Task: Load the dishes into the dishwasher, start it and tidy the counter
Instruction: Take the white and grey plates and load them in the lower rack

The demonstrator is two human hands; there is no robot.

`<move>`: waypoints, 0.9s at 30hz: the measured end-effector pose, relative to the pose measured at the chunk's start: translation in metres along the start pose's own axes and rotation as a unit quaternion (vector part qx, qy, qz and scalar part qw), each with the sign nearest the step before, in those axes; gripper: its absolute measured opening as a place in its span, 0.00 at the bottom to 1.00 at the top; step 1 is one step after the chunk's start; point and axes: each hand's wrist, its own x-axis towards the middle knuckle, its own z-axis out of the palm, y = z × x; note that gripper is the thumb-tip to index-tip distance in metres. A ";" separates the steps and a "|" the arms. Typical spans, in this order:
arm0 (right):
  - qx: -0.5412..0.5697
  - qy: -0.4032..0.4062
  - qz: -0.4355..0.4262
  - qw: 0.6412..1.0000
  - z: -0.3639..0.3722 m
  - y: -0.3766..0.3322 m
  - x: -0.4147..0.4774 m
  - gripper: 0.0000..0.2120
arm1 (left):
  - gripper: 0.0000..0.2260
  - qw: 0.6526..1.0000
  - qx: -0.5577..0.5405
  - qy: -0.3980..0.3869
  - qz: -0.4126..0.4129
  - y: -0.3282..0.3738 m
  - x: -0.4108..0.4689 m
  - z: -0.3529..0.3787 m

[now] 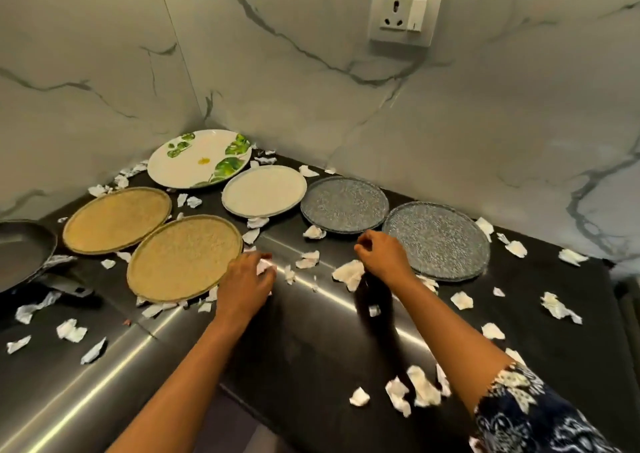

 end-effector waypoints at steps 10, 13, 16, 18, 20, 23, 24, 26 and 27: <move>0.063 0.078 0.253 0.962 0.031 -0.009 0.084 0.31 | 0.30 0.949 -0.160 -0.068 -0.262 -0.058 0.219 -0.003; 0.123 0.111 0.314 0.935 0.043 -0.006 0.098 0.29 | 0.33 0.915 -0.242 -0.077 -0.313 -0.083 0.253 0.013; 0.227 0.148 0.358 0.894 0.045 -0.013 0.100 0.23 | 0.32 0.880 -0.320 -0.023 -0.350 -0.086 0.262 0.020; 0.283 0.182 0.367 0.867 0.048 -0.017 0.099 0.22 | 0.30 0.841 -0.388 0.015 -0.376 -0.086 0.265 0.023; 0.347 0.209 0.380 0.832 0.052 -0.021 0.101 0.24 | 0.28 0.802 -0.434 0.027 -0.409 -0.088 0.273 0.027; 0.491 0.195 0.380 0.759 0.051 -0.029 0.108 0.14 | 0.25 0.758 -0.491 -0.004 -0.429 -0.083 0.279 0.023; 0.536 0.176 0.374 0.736 0.048 -0.035 0.110 0.07 | 0.23 0.745 -0.514 -0.026 -0.425 -0.077 0.277 0.019; 0.575 0.162 0.365 0.714 0.039 -0.046 0.113 0.03 | 0.23 0.729 -0.545 -0.060 -0.409 -0.065 0.274 0.011; 0.575 0.165 0.354 0.719 0.035 -0.048 0.117 0.02 | 0.23 0.733 -0.551 -0.066 -0.394 -0.057 0.272 0.005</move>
